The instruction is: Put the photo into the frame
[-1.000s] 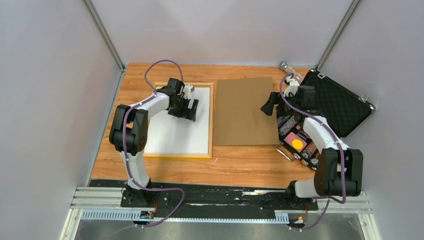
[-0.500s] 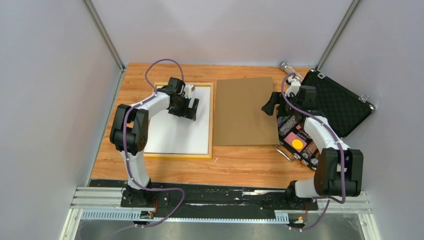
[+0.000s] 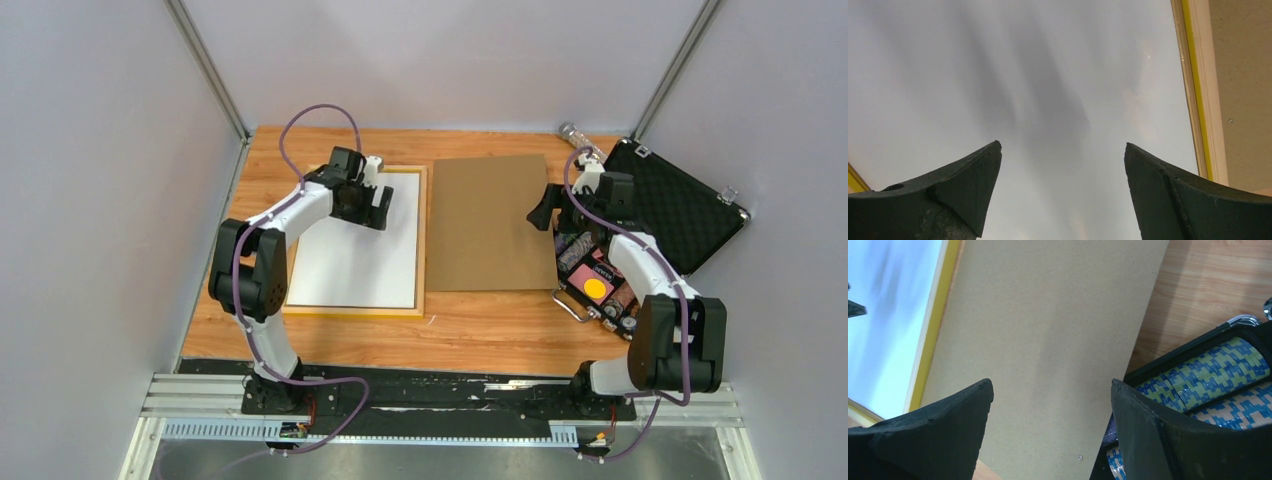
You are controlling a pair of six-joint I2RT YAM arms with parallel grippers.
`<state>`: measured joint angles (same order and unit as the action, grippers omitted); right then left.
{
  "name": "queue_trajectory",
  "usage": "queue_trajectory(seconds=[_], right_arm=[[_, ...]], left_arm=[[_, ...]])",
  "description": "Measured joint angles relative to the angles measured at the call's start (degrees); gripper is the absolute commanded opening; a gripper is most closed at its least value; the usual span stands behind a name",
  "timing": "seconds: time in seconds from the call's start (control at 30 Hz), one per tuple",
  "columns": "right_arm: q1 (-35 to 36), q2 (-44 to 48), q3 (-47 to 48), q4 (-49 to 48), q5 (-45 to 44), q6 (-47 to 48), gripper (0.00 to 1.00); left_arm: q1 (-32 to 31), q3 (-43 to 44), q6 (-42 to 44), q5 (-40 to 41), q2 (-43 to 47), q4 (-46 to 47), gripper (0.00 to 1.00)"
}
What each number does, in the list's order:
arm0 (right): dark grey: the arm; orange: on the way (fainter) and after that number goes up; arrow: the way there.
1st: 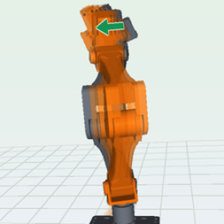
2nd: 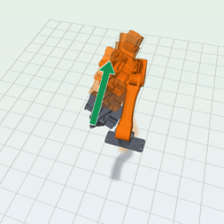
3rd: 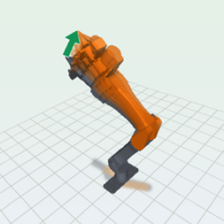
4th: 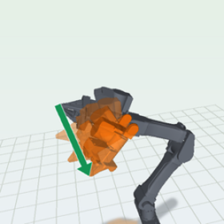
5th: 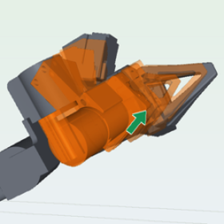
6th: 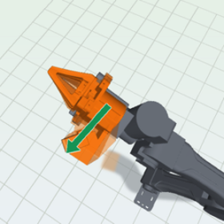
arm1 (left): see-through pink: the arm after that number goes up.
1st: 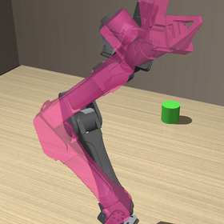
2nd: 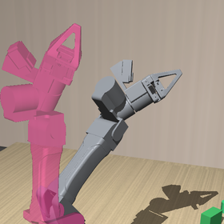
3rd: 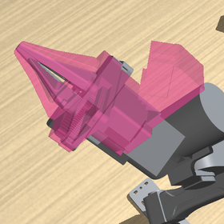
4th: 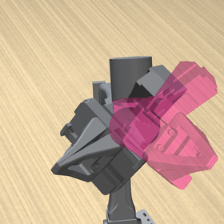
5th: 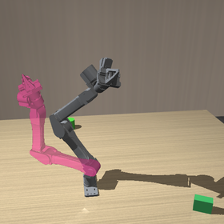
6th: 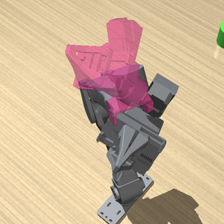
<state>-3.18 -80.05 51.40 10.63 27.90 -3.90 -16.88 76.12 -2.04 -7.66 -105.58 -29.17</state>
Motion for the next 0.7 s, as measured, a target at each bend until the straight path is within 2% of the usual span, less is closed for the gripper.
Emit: queue_trajectory(seconds=[0.17,0.4,0.7], right_arm=[[0.0,-2.0,0.3,0.1,-2.9,1.0,0.85],[-0.4,-8.3,4.2,1.7,-5.4,2.7,0.85],[-1.2,-18.1,13.2,3.7,-4.9,4.9,0.84]], left_arm=[[0.0,1.5,0.0,-0.6,2.2,-0.7,1.0],[-0.4,7.7,-0.4,-9.1,2.2,-2.0,1.0],[-6.8,18.7,-4.2,-16.9,-3.7,-1.5,1.0]])
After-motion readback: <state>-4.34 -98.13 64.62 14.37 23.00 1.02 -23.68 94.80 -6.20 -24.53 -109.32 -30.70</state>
